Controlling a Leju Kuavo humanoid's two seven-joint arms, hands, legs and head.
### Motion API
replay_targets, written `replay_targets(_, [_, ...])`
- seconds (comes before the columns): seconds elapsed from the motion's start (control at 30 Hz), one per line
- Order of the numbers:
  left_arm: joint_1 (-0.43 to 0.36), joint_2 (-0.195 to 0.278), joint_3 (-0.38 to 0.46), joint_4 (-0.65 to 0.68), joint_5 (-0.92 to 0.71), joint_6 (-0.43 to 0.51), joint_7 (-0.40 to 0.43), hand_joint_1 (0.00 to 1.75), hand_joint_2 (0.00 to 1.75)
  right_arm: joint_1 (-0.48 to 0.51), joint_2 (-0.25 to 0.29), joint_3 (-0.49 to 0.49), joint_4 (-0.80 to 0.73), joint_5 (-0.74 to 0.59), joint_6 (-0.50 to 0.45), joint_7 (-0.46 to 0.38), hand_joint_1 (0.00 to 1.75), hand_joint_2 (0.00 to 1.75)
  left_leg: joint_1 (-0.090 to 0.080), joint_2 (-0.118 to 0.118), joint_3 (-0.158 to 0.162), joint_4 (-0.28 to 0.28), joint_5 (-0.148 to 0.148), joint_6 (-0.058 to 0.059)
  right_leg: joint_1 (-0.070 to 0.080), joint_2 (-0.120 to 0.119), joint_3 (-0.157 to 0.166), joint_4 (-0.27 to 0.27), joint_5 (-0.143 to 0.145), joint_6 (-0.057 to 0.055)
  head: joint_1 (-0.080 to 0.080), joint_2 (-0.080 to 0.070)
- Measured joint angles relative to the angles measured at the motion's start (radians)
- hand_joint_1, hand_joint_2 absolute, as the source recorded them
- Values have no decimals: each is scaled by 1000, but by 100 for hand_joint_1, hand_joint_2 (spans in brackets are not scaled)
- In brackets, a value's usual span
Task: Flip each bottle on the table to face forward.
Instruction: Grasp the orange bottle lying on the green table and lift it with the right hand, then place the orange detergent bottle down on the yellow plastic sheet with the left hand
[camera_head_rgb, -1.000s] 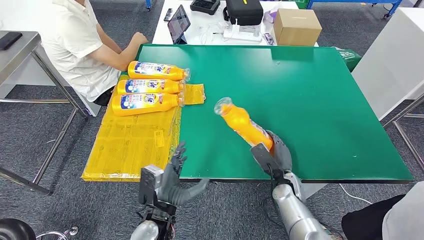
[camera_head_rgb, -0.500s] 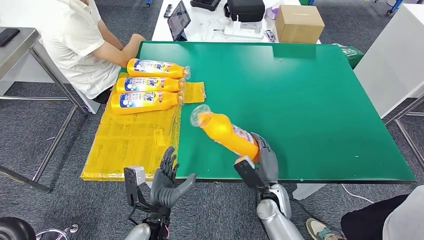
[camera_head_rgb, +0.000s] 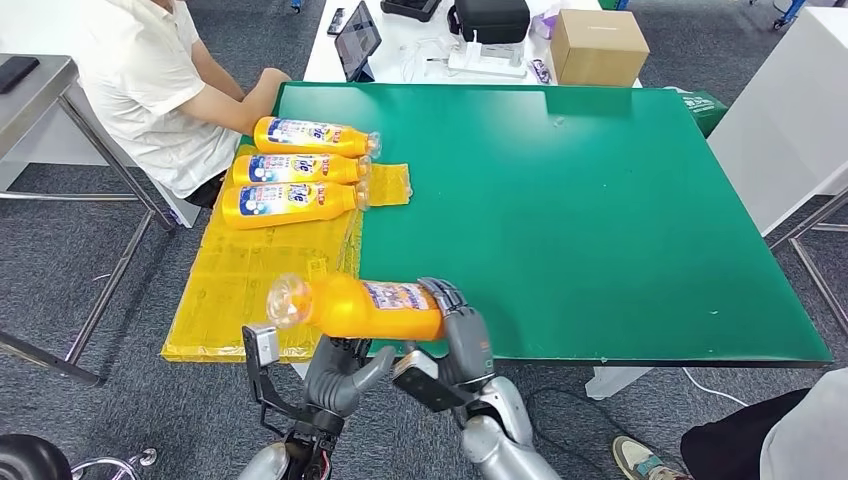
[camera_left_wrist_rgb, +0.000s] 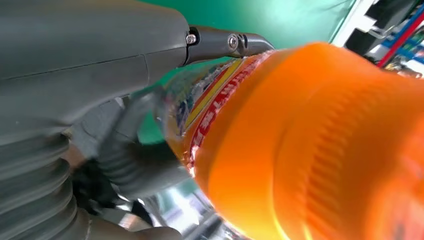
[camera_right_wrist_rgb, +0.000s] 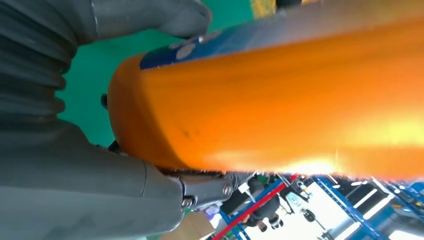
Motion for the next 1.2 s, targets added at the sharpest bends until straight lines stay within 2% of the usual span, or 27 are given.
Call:
replay_targets(0.2, [-3, -1, 7, -2, -12, 35, -28, 0, 175, -26, 39, 63, 66, -26, -10, -7, 175, 175, 1, 0, 0, 0, 0, 0, 0, 0, -1, 0, 0, 0, 0, 0])
replay_targets(0.43, [-20, -12, 8, -2, -92, 119, -77, 0, 175, -42, 45, 124, 84, -78, 32, 7, 175, 175, 0, 0, 0, 0, 0, 0, 0, 0, -1, 0, 0, 0, 0, 0])
replay_targets(0.63, [-45, -29, 12, 2, -185, 246, -194, 0, 175, -39, 51, 176, 73, -101, 106, 42, 175, 175, 0, 0, 0, 0, 0, 0, 0, 0, -1, 0, 0, 0, 0, 0])
replay_targets(0.77, [-48, -36, 18, -4, -203, 275, -221, 0, 175, -33, 53, 199, 59, -105, 123, 61, 175, 175, 0, 0, 0, 0, 0, 0, 0, 0, -1, 0, 0, 0, 0, 0])
replay_targets(0.8, [-48, -37, 19, -6, -205, 277, -224, 10, 175, -33, 53, 202, 57, -106, 125, 63, 175, 175, 0, 0, 0, 0, 0, 0, 0, 0, -1, 0, 0, 0, 0, 0])
replay_targets(0.83, [-48, -38, 20, -7, -206, 279, -225, 48, 175, -33, 53, 205, 56, -107, 126, 65, 175, 175, 0, 0, 0, 0, 0, 0, 0, 0, -1, 0, 0, 0, 0, 0])
replay_targets(0.9, [-48, -40, 22, -9, -207, 279, -227, 135, 175, -33, 53, 208, 53, -111, 127, 65, 175, 175, 0, 0, 0, 0, 0, 0, 0, 0, -1, 0, 0, 0, 0, 0])
replay_targets(0.93, [-48, -40, 23, -10, -207, 280, -229, 168, 175, -33, 53, 210, 53, -114, 130, 65, 175, 175, 0, 0, 0, 0, 0, 0, 0, 0, -1, 0, 0, 0, 0, 0])
replay_targets(0.97, [-48, -41, 24, -10, -206, 281, -231, 175, 175, -33, 53, 211, 52, -117, 134, 65, 175, 175, 0, 0, 0, 0, 0, 0, 0, 0, -1, 0, 0, 0, 0, 0])
replay_targets(1.03, [-48, -41, 27, -11, -202, 282, -234, 175, 175, -33, 53, 214, 51, -124, 142, 65, 174, 175, 0, 0, 0, 0, 0, 0, 0, 0, -1, 0, 0, 0, 0, 0])
replay_targets(1.07, [-48, -41, 28, -11, -198, 281, -235, 175, 175, -33, 53, 215, 51, -128, 145, 65, 166, 175, 0, 0, 0, 0, 0, 0, 0, 0, -1, 0, 0, 0, 0, 0])
replay_targets(1.1, [-48, -41, 28, -12, -193, 280, -235, 175, 175, -33, 53, 216, 51, -132, 147, 65, 129, 175, 0, 0, 0, 0, 0, 0, 0, 0, -1, 0, 0, 0, 0, 0])
replay_targets(1.17, [-48, -41, 29, -13, -179, 273, -230, 175, 175, -33, 53, 216, 51, -141, 150, 63, 42, 175, 0, 0, 0, 0, 0, 0, 0, 0, -2, 0, 0, 0, 0, 0])
replay_targets(1.2, [-48, -41, 29, -14, -166, 264, -221, 175, 175, -31, 53, 216, 51, -146, 151, 60, 7, 175, 0, 0, 0, 0, 0, 0, 0, 0, -1, 0, 0, 0, 0, 0])
